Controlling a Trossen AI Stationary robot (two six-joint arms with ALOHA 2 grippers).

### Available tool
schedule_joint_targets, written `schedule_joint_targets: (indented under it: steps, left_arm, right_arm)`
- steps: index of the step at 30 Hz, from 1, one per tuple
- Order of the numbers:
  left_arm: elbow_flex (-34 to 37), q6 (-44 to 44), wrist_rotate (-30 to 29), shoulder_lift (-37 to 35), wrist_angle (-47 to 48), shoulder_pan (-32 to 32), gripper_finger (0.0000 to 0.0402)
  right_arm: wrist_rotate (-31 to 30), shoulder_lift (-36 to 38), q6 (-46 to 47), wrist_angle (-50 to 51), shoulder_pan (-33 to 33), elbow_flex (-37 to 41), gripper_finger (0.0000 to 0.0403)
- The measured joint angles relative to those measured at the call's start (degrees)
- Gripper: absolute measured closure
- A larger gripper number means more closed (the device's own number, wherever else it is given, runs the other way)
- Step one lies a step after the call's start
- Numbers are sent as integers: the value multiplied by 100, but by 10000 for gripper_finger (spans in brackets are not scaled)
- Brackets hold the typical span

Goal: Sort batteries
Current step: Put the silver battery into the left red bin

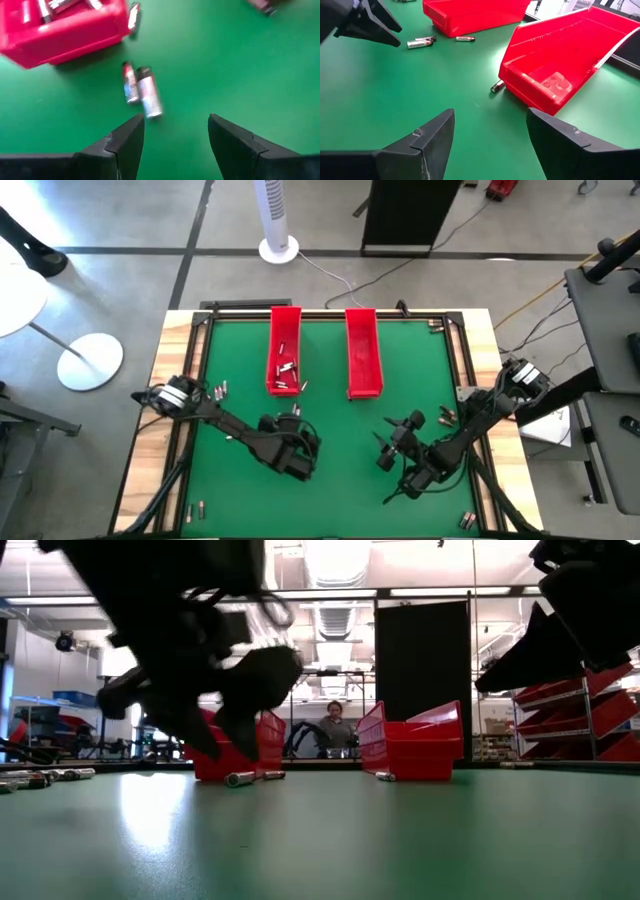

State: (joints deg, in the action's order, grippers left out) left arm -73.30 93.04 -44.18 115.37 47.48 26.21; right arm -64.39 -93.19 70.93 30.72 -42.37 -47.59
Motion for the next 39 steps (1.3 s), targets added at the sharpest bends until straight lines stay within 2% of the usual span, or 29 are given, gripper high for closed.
schedule_joint_targets:
  steps: [2,5,8,10,14,22,28,33,39]
  left_arm:
    - [-199,-116,87,-13,57,-63,203]
    - [-413,-160,629,-33,340,-275,203]
    - [-408,-253,1117,-33,387,-553,203]
    - [-321,-258,1193,-33,286,-680,203]
    - [-104,-232,996,-33,-10,-725,203]
    - [50,-206,754,-33,-242,-714,203]
    - [380,-407,305,-33,-1134,-692,203]
    - [611,-307,349,-26,-1290,-692,203]
    - [800,-344,87,-26,-1724,-676,203]
  right_arm:
    - [10,0,5,-13,0,2,168]
    - [76,0,69,-40,0,2,172]
    - [330,0,186,-137,0,2,177]
    - [502,0,129,-209,0,2,179]
    - [758,0,-336,-633,0,4,179]
    - [772,0,-1182,-1342,39,2,183]
    - [749,0,-1185,-1335,79,2,182]
    - [801,-2,-1151,-1341,64,2,184]
    - [912,-4,-1189,-1342,66,2,183]
